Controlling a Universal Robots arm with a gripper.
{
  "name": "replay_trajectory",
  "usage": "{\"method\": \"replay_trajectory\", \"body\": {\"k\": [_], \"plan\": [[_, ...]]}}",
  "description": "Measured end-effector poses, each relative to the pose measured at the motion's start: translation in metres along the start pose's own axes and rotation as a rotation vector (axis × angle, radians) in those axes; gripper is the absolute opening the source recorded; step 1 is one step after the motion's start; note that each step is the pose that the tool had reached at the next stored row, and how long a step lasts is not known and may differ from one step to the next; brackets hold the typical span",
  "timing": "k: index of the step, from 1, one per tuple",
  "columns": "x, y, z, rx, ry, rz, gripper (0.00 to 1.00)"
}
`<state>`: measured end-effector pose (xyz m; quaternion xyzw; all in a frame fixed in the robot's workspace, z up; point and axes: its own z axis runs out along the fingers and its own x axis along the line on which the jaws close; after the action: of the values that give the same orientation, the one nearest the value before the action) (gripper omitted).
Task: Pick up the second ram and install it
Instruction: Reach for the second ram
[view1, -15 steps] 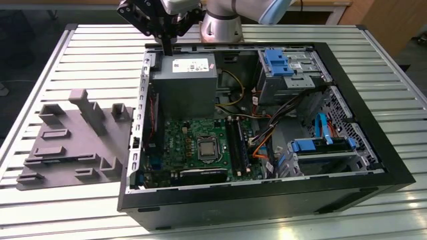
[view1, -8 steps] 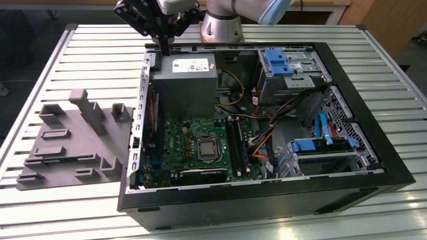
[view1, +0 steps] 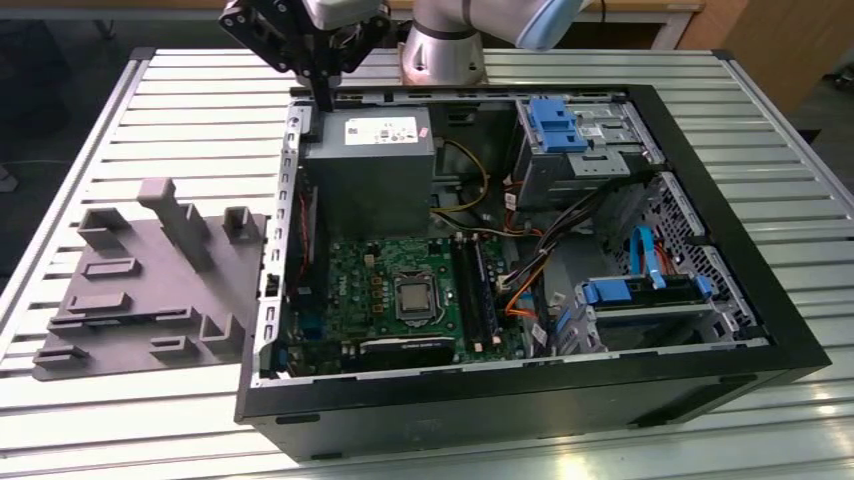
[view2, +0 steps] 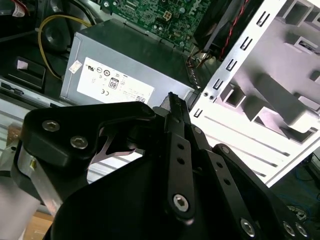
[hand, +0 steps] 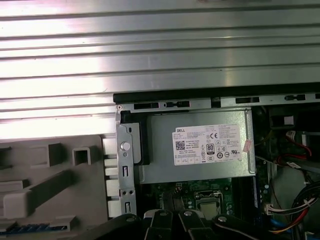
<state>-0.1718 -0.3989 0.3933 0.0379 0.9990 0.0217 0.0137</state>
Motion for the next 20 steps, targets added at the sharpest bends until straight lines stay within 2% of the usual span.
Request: {"method": "replay_trajectory", "body": {"k": [20], "plan": [[0.0112,-0.0008,-0.0004,0.0001,-0.0003,0.0,0.11]]}}
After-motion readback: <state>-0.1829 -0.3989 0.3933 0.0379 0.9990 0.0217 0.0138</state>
